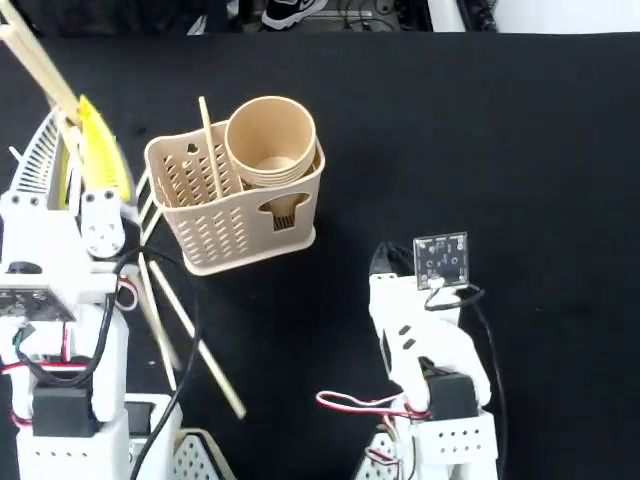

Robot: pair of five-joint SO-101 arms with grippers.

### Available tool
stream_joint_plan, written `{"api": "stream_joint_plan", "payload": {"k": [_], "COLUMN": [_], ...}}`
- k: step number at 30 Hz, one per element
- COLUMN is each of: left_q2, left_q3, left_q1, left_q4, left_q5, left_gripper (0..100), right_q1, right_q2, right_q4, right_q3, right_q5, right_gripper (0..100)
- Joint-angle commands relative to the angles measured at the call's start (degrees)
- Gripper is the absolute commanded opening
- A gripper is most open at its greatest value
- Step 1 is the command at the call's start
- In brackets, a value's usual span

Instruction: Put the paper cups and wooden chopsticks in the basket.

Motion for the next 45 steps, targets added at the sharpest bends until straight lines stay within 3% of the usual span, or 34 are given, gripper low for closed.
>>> {"api": "stream_joint_plan", "payload": {"k": [1, 12, 28, 34, 39, 45], "left_q2": [5.45, 23.82, 29.8, 25.58, 16.62, 14.77], "left_q3": [-5.05, -5.05, -1.63, -2.33, -3.12, -12.18], "left_q1": [4.0, 4.18, 4.09, 4.35, 1.98, -8.31], "left_q4": [-1.41, -8.26, -8.18, 4.66, 14.33, 34.99], "left_q5": [0.53, 11.16, 12.57, 13.01, 12.57, 13.01], "left_gripper": [3, 3, 4, 21, 22, 22], "right_q1": [-0.62, -0.62, -0.62, -0.62, -0.62, -0.62], "right_q2": [-4.0, -4.0, -4.0, -4.0, -4.0, -4.0], "right_q4": [0.18, 0.18, 0.18, 0.18, 0.18, 0.18], "right_q3": [-0.22, -0.22, -0.22, -0.22, -0.22, -0.22], "right_q5": [0.53, 0.62, 0.62, 0.62, 0.62, 0.62], "right_gripper": [1.9, 1.9, 1.9, 1.9, 1.9, 1.9]}}
